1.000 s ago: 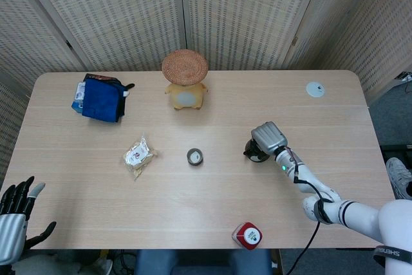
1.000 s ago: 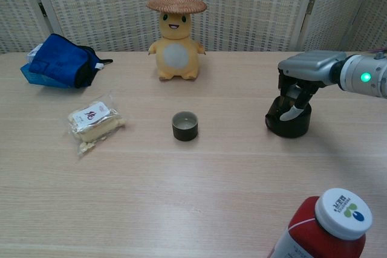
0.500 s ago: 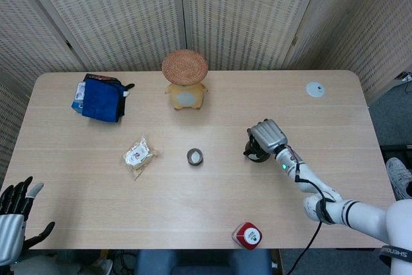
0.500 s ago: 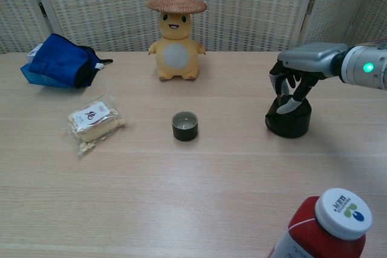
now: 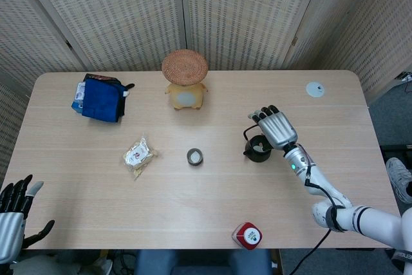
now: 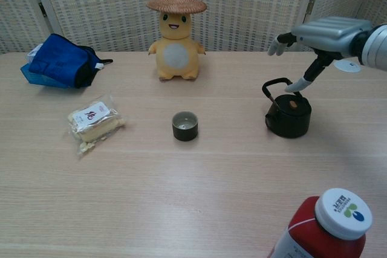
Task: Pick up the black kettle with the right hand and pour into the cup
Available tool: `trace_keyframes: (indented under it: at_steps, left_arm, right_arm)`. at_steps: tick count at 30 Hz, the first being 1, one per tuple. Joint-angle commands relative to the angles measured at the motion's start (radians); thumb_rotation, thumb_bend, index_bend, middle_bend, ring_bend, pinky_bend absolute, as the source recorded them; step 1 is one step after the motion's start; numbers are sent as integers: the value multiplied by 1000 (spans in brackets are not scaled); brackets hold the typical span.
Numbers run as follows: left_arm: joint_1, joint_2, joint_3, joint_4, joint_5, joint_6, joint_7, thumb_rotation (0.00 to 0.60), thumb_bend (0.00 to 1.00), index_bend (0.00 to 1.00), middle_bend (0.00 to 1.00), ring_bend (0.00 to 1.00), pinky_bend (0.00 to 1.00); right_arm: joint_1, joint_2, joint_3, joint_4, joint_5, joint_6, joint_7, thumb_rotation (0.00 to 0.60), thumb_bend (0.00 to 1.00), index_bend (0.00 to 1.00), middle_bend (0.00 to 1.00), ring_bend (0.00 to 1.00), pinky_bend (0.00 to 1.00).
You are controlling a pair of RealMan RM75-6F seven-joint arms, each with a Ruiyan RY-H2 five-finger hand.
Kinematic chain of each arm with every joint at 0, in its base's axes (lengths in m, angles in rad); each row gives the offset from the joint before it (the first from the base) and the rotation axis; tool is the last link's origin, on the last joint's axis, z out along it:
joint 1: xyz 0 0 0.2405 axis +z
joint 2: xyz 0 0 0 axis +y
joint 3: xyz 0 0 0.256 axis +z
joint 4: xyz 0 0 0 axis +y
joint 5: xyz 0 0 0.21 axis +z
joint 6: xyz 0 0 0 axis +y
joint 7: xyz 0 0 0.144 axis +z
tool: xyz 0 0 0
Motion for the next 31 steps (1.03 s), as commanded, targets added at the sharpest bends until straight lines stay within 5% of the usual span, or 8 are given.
trace_keyframes:
  at_steps: [1,16,31]
  left_arm:
    - [-5,1,-3,-1,-1,-5,0,600,222,116,0,0,0]
    - [-51,-1,-14,-7,-1,-61,0,600,222,116,0,0,0]
    - [-85,-24,-26,-13,-14,-96,25,600,222,116,0,0,0]
  right_arm:
    - [-69,68,3,-79,-41,114,1,417,0,218,223,152,169]
    - [-390,294,-106,-269,-151,457,76,443,0,191,223,151,169]
    - [-610,315,-184,-290,-290,650,129,448,0,191,235,151,169]
